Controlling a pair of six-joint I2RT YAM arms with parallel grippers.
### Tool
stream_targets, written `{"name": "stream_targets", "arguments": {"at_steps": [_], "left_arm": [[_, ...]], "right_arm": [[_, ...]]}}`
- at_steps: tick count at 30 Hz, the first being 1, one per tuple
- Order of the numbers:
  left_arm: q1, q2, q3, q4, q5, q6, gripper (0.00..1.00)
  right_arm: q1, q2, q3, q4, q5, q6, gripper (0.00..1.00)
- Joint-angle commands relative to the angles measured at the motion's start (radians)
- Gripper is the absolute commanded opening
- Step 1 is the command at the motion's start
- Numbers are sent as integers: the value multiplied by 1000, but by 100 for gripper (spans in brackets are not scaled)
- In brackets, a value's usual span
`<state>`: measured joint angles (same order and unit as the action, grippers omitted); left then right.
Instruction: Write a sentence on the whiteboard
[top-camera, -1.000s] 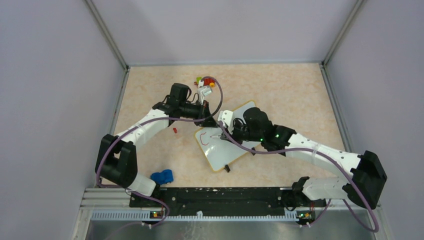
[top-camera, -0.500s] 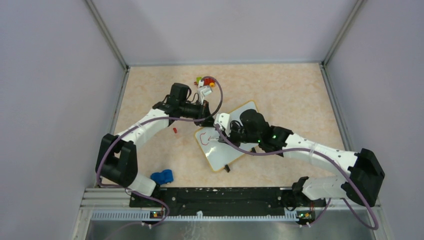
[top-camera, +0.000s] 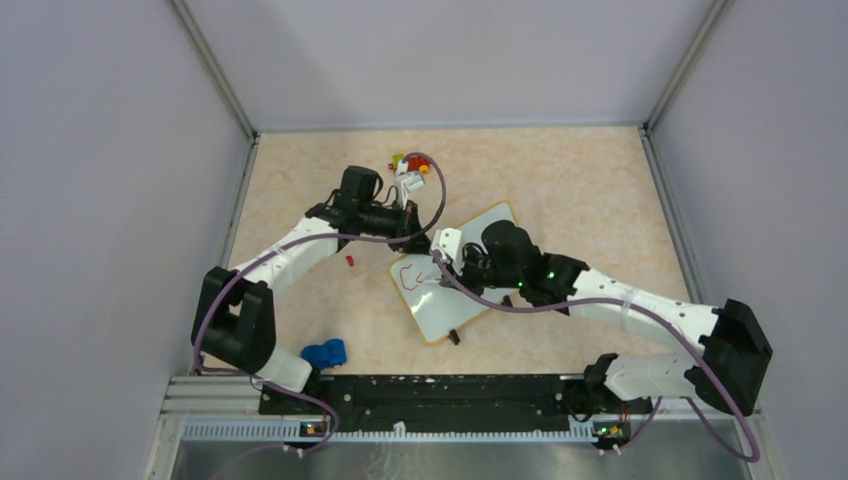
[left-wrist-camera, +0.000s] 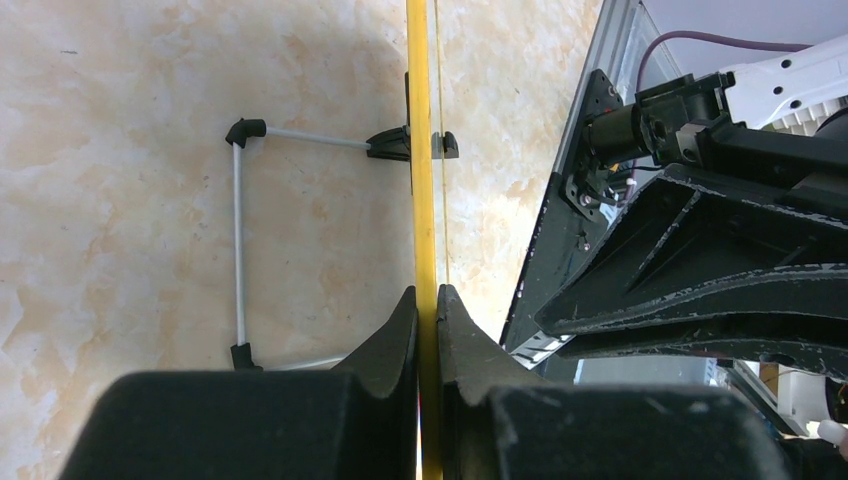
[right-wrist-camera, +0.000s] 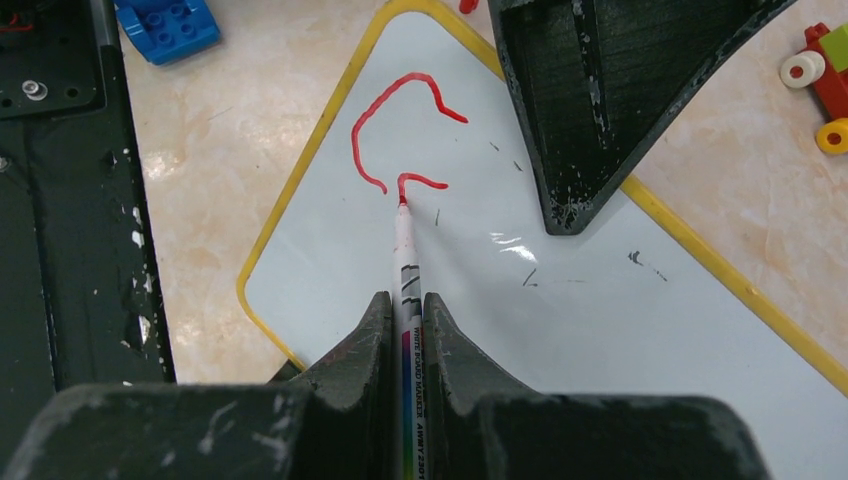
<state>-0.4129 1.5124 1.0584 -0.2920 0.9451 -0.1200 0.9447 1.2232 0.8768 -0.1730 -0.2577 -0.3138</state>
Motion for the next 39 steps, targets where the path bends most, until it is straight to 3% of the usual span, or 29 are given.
{"name": "stream_targets", "arguments": {"at_steps": [1,39], "left_arm": [[-10,27,5,-20,17,62,0],[-10,44,11,-21,24,61,0]], "right_arm": [[-11,-41,-10,-15,24,-17,0],[-23,-3,64,33,35,13,0]]}}
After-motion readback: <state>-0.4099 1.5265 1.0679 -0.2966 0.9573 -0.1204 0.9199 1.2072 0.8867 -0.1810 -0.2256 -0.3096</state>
